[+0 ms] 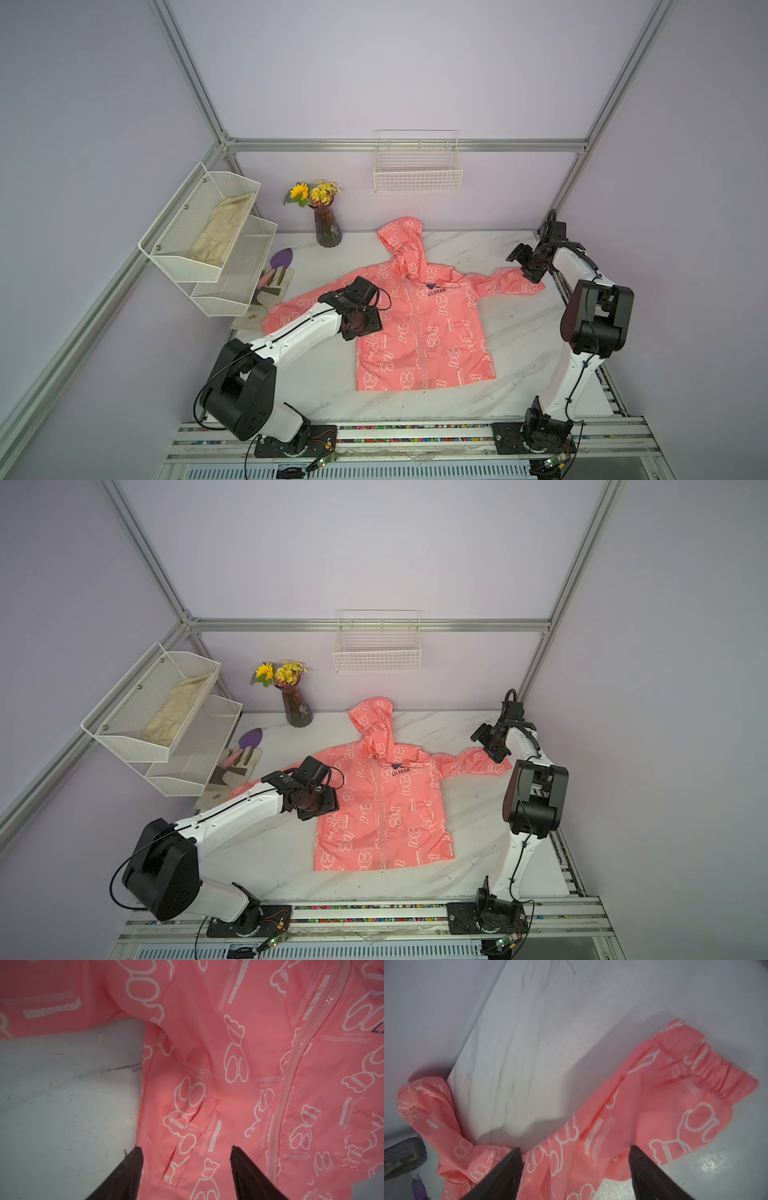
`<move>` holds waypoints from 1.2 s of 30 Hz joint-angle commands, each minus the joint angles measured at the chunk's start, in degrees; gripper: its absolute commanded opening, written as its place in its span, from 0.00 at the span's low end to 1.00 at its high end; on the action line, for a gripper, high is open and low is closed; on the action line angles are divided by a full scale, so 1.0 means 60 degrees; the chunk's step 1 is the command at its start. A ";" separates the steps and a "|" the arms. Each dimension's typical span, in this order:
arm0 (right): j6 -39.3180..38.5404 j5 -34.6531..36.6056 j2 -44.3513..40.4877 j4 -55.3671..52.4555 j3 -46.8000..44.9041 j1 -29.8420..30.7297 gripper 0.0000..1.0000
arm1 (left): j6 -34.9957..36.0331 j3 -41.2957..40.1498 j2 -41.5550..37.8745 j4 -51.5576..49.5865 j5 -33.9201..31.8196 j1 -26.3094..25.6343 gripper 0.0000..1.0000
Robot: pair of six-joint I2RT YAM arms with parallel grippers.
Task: Unzip the jacket
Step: Flatten out the jacket at the center of the board.
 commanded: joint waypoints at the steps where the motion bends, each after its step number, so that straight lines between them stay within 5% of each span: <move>1: 0.0098 0.0451 0.0765 -0.0527 0.0821 0.0048 0.82 | 0.0317 0.0997 0.0664 0.0774 0.0599 -0.0034 0.68; 10: -0.0289 0.1528 0.1735 -0.1413 0.1863 0.0044 0.81 | 0.0348 0.1588 0.2128 0.0902 0.0939 -0.0016 0.57; 15: -0.0434 0.1299 0.2630 -0.1596 0.2566 0.0052 0.70 | 0.0287 0.1437 0.2422 0.0940 0.0858 0.0006 0.50; 20: -0.0566 0.1052 0.2926 -0.1541 0.2922 0.0044 0.25 | 0.0156 0.0977 0.2366 0.1094 0.0746 0.0052 0.44; 24: -0.0648 0.0670 0.2878 -0.1661 0.3722 0.0048 0.00 | 0.0037 0.0646 0.2309 0.1301 0.0787 0.0134 0.42; 31: -0.0709 -0.1964 0.2072 -0.0660 0.3961 -0.0178 0.00 | -0.0015 0.0501 0.2153 0.1470 0.0718 0.0223 0.39; 36: -0.0678 -0.2404 0.0344 0.1987 0.1058 -0.0236 0.00 | -0.0088 0.0194 0.1942 0.1668 0.0672 0.0260 0.37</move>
